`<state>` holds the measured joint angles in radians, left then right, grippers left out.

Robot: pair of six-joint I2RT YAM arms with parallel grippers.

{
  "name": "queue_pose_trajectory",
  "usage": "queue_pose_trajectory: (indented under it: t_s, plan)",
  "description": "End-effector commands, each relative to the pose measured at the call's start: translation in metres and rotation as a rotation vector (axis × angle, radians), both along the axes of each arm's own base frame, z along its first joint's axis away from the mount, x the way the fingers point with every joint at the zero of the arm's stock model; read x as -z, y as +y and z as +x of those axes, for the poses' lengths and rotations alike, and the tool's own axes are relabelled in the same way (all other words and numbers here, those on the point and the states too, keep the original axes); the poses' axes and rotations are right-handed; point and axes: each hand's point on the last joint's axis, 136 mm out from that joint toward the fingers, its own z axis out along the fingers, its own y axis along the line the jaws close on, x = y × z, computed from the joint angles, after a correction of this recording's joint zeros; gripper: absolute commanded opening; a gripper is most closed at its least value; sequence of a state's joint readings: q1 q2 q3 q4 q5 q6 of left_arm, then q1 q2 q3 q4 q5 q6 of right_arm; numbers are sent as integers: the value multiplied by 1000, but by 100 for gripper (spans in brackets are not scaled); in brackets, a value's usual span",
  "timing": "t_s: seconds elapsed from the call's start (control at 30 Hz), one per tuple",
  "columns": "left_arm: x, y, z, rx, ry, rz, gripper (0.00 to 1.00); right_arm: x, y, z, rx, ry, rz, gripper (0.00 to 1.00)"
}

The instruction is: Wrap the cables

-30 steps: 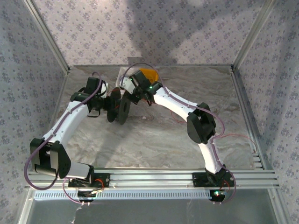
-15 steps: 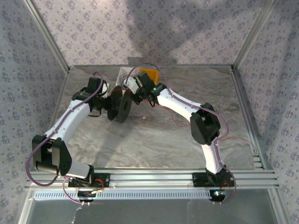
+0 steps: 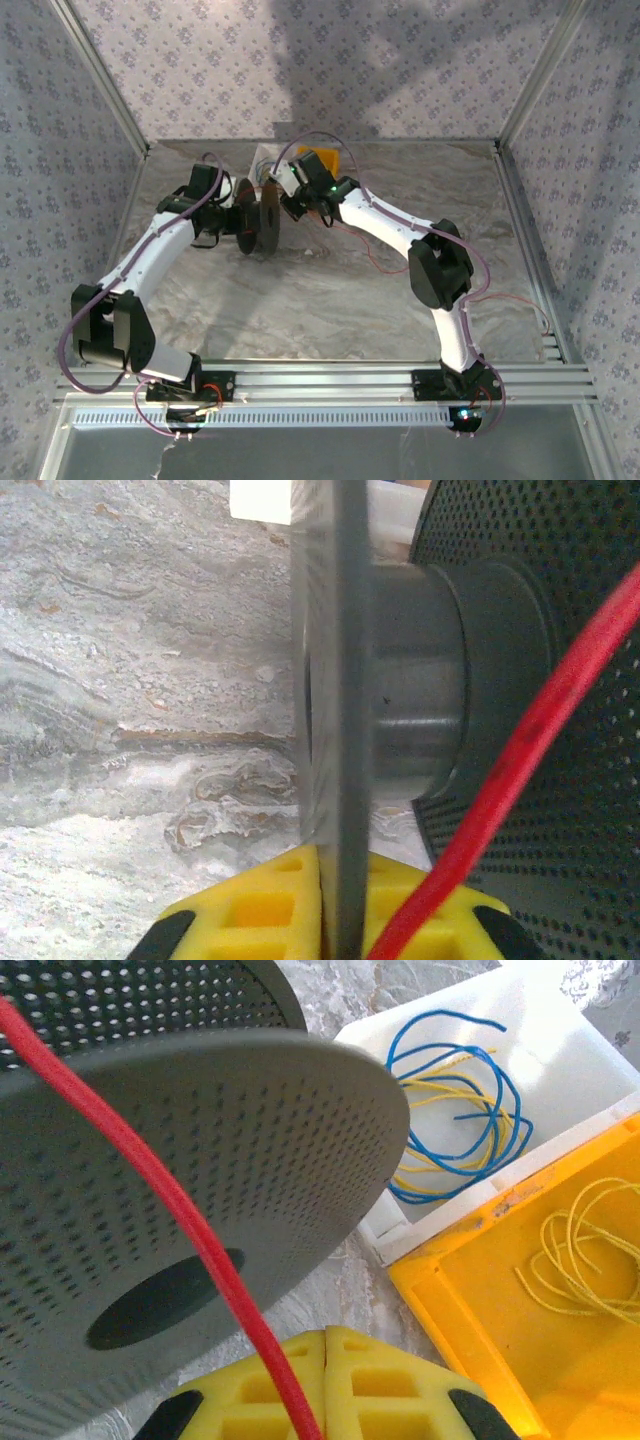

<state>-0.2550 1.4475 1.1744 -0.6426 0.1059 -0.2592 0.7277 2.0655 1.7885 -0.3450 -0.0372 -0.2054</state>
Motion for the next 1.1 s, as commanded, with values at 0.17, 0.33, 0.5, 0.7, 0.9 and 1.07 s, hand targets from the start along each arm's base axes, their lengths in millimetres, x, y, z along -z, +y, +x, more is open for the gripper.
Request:
queue_pose_trajectory:
  t_s: [0.17,0.33,0.5,0.7,0.9,1.07]
  plan:
    - [7,3,-4,-7,57,14,0,-14,-15,2,28,21,17,0]
    - [-3,8,-15,15,62,43,0,-20,-17,10,19,11,17,0]
    - [-27,13,-41,81,50,66,0,-33,-13,27,-8,-4,18,0]
    - [-64,25,-75,143,24,113,0,-46,7,41,-93,-7,31,0]
    - [-105,53,-79,40,-64,182,0,-79,6,35,-142,2,98,68]
    - [-133,62,-66,5,-137,196,0,-139,-18,15,-194,4,229,84]
